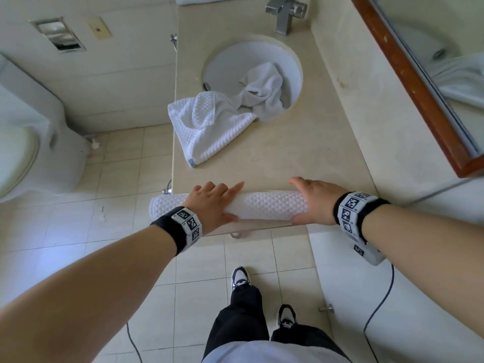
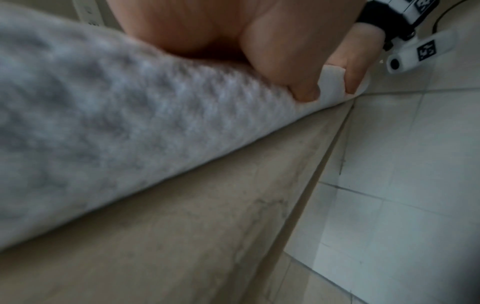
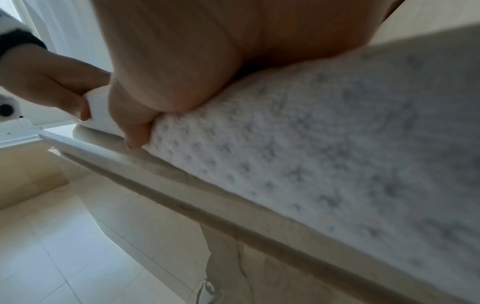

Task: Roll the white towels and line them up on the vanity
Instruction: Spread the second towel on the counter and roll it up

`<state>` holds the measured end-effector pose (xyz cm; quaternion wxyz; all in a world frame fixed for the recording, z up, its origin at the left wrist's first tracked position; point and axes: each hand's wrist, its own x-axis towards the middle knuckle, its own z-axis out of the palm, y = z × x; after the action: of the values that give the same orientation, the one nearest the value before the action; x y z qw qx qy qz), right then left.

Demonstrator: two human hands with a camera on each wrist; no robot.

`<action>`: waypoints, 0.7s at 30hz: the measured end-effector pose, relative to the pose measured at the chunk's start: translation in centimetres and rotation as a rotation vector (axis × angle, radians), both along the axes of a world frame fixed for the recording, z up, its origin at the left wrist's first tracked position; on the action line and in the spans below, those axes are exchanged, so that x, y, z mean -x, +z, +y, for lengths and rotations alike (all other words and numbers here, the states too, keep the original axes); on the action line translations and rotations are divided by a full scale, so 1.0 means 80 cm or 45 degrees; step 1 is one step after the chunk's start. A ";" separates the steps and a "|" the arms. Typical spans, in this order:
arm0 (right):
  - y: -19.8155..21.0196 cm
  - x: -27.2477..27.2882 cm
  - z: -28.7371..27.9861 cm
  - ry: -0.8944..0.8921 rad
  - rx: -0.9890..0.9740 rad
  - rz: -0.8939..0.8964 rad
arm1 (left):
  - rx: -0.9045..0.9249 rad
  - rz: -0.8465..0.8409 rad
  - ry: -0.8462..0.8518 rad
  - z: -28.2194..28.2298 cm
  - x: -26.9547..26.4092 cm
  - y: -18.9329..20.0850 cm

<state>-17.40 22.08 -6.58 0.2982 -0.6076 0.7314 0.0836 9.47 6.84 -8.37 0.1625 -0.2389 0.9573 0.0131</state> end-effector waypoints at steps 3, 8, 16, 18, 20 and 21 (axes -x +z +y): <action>-0.002 0.000 -0.004 0.014 -0.038 -0.037 | -0.166 0.011 0.071 0.000 -0.007 0.003; -0.009 0.012 -0.019 0.028 0.009 -0.019 | -0.169 0.073 0.140 0.000 -0.010 -0.003; -0.015 0.019 -0.039 0.103 0.192 0.097 | 0.096 0.291 0.374 0.007 0.008 -0.004; -0.017 0.010 -0.032 0.161 0.292 0.175 | 0.087 0.347 0.428 0.020 0.005 -0.006; -0.023 0.003 -0.016 0.212 0.328 0.266 | 0.114 0.323 0.382 0.031 -0.004 -0.014; -0.025 0.001 -0.009 0.239 0.323 0.308 | 0.131 0.297 0.348 0.031 -0.007 -0.018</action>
<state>-17.50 21.40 -8.57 0.1201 -0.6913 0.7067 0.0907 10.04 9.28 -9.78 0.0346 -0.3715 0.9277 0.0135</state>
